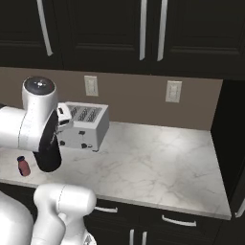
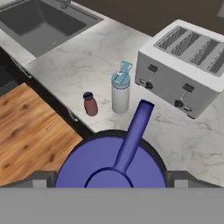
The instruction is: Move the drinks to the dining counter.
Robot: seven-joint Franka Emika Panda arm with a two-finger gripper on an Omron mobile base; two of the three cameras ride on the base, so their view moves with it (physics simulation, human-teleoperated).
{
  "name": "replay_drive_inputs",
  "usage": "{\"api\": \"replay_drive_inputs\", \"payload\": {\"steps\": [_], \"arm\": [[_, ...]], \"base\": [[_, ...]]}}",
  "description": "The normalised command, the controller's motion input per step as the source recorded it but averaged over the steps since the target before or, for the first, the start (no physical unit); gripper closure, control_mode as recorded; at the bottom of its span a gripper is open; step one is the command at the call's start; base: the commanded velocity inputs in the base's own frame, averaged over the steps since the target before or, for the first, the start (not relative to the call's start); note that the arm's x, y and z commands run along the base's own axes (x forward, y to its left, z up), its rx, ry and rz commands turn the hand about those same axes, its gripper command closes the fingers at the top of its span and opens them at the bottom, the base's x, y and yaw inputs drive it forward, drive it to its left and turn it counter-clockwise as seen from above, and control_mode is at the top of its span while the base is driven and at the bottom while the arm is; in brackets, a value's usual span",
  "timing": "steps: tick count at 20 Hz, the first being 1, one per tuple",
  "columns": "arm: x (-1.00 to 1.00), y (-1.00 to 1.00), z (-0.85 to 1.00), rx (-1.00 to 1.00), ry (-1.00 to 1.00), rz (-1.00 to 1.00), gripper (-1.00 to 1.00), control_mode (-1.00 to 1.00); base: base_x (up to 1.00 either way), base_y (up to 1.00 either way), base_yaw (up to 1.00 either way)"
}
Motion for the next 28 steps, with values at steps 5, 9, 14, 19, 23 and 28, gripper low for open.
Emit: {"api": "replay_drive_inputs", "payload": {"steps": [5, 9, 14, 19, 23, 28], "arm": [[-0.28, 0.00, 0.17, 0.00, -0.02, -0.10, 1.00, -1.00], [-0.14, 0.01, 0.12, -0.01, -0.07, -0.05, 1.00, -1.00], [-0.01, 0.00, 0.24, 0.00, -0.09, -0.06, 1.00, -1.00], [-0.15, 0.00, 0.18, -0.01, -0.13, -0.04, 1.00, -1.00], [0.00, 0.00, 0.00, 0.00, 0.00, 0.00, 1.00, 1.00], [0.00, 0.00, 0.00, 0.00, 0.00, 0.00, 1.00, 1.00]], "base": [[0.00, 0.00, 0.00], [0.00, 0.00, 0.00], [0.00, 0.00, 0.00], [0.00, 0.00, 0.00], [-0.52, 0.00, -0.04], [-0.72, 0.00, -0.06]]}}
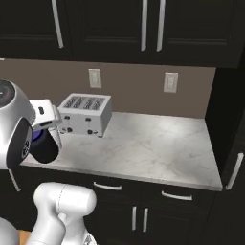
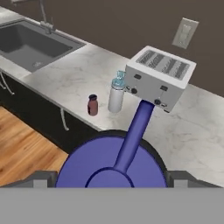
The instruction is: Move the drinks to the dining counter.
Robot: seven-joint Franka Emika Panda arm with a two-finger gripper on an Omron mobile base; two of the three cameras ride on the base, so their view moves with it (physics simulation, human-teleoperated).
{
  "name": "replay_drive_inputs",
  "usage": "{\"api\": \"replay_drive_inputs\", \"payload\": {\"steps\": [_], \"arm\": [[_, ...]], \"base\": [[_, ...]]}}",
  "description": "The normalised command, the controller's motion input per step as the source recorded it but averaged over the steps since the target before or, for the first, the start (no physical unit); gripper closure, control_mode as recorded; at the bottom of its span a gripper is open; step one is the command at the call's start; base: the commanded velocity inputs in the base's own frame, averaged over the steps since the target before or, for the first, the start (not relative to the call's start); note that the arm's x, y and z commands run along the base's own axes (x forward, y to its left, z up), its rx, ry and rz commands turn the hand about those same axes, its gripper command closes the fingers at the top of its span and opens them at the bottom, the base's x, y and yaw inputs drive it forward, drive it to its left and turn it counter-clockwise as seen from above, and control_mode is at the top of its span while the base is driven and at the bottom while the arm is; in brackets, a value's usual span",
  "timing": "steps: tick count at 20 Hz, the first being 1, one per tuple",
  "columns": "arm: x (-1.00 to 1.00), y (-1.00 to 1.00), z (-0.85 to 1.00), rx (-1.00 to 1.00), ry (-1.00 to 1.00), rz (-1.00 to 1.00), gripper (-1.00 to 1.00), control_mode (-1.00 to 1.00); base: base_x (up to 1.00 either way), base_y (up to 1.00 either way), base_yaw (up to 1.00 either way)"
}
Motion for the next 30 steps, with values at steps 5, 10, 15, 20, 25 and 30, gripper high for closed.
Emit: {"api": "replay_drive_inputs", "payload": {"steps": [5, 10, 15, 20, 25, 30], "arm": [[0.00, 0.00, 0.00, 0.00, 0.00, 0.00, 1.00, 1.00], [0.00, 0.00, 0.00, 0.00, 0.00, 0.00, 1.00, 1.00], [0.00, 0.00, 0.00, 0.00, 0.00, 0.00, 1.00, 1.00], [0.00, 0.00, 0.00, 0.00, 0.00, 0.00, 1.00, 1.00], [0.00, 0.00, 0.00, 0.00, 0.00, 0.00, 1.00, 1.00], [0.00, 0.00, 0.00, 0.00, 0.00, 0.00, 1.00, 1.00]], "base": [[-0.70, 0.12, -0.06], [-0.34, 0.76, 0.00], [-0.39, 1.00, 0.18], [-0.05, 0.40, 0.83], [0.00, 0.00, 1.00], [0.03, 0.00, 1.00]]}}
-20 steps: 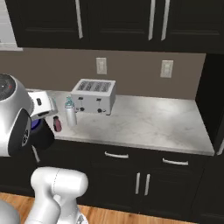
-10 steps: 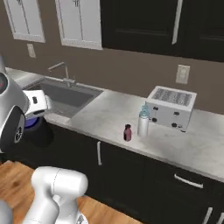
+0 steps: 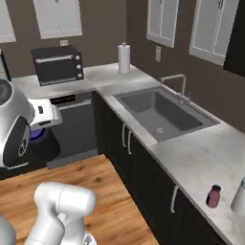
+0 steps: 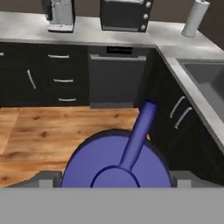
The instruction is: Move the drinks to the dining counter.
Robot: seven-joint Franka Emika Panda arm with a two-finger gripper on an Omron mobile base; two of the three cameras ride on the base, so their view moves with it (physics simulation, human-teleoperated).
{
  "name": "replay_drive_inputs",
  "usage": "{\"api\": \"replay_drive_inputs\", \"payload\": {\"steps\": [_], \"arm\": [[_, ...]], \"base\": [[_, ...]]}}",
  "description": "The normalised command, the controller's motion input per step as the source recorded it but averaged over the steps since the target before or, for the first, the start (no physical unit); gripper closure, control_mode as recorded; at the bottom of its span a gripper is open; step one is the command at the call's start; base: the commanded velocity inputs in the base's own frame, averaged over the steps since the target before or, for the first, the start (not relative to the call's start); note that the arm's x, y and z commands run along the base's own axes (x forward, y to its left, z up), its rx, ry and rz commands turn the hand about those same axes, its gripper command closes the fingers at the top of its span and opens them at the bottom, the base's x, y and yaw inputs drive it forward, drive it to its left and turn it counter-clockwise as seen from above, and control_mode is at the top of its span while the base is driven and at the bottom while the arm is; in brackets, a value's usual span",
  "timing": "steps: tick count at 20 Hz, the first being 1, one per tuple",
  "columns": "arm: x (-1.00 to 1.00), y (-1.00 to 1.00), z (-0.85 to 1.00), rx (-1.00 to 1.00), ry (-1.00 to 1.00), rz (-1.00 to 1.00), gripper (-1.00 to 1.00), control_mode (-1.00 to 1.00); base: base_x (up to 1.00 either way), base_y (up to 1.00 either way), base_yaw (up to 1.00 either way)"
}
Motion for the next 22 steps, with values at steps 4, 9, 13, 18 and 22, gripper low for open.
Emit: {"api": "replay_drive_inputs", "payload": {"steps": [4, 9, 13, 18, 22], "arm": [[0.00, 0.00, 0.00, 0.00, 0.00, 0.00, 1.00, 1.00], [0.00, 0.00, 0.00, 0.00, 0.00, 0.00, 1.00, 1.00], [0.00, 0.00, 0.00, 0.00, 0.00, 0.00, 1.00, 1.00], [0.00, 0.00, 0.00, 0.00, 0.00, 0.00, 1.00, 1.00], [0.00, 0.00, 0.00, 0.00, 0.00, 0.00, 1.00, 1.00]], "base": [[0.12, 0.00, 1.00], [0.15, 0.00, 1.00], [0.20, 0.00, 1.00], [0.35, 0.00, 0.91], [0.43, 0.00, 0.82]]}}
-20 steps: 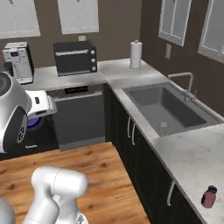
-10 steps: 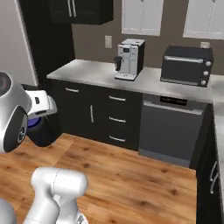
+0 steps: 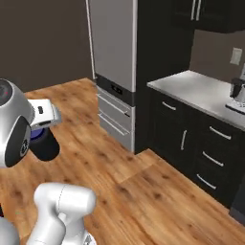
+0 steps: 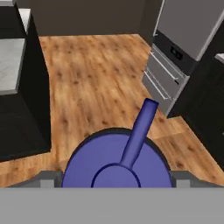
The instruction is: Move the drinks to the dining counter.
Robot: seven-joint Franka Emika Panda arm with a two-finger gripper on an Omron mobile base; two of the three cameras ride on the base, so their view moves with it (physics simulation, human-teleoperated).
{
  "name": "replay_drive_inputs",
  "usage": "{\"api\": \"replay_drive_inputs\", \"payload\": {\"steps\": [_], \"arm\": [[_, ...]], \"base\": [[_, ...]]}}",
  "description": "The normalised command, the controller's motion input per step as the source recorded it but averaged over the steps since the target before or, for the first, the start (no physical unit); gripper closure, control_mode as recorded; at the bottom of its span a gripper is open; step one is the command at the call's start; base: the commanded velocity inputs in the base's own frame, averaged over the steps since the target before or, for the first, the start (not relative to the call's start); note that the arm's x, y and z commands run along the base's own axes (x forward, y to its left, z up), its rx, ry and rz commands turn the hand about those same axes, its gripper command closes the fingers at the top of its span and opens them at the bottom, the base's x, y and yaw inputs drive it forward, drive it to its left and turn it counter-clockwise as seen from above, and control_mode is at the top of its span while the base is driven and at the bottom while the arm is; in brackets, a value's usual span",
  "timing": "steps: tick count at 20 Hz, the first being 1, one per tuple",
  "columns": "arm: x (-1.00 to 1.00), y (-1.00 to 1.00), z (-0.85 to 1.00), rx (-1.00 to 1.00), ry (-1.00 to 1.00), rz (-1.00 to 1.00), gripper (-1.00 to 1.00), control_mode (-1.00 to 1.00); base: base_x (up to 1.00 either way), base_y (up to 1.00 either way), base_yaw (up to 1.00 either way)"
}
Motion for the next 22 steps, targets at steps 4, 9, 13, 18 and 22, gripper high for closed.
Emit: {"api": "replay_drive_inputs", "payload": {"steps": [4, 9, 13, 18, 22], "arm": [[0.00, 0.00, 0.00, 0.00, 0.00, 0.00, 1.00, 1.00], [0.00, 0.00, 0.00, 0.00, 0.00, 0.00, 1.00, 1.00], [0.00, 0.00, 0.00, 0.00, 0.00, 0.00, 1.00, 1.00], [0.00, 0.00, 0.00, 0.00, 0.00, 0.00, 1.00, 1.00], [0.00, 0.00, 0.00, 0.00, 0.00, 0.00, 1.00, 1.00]], "base": [[0.45, 0.00, 0.78], [0.45, 0.00, 0.74], [0.41, -0.02, 0.68], [0.64, -0.47, 0.46], [0.67, -0.95, 0.34]]}}
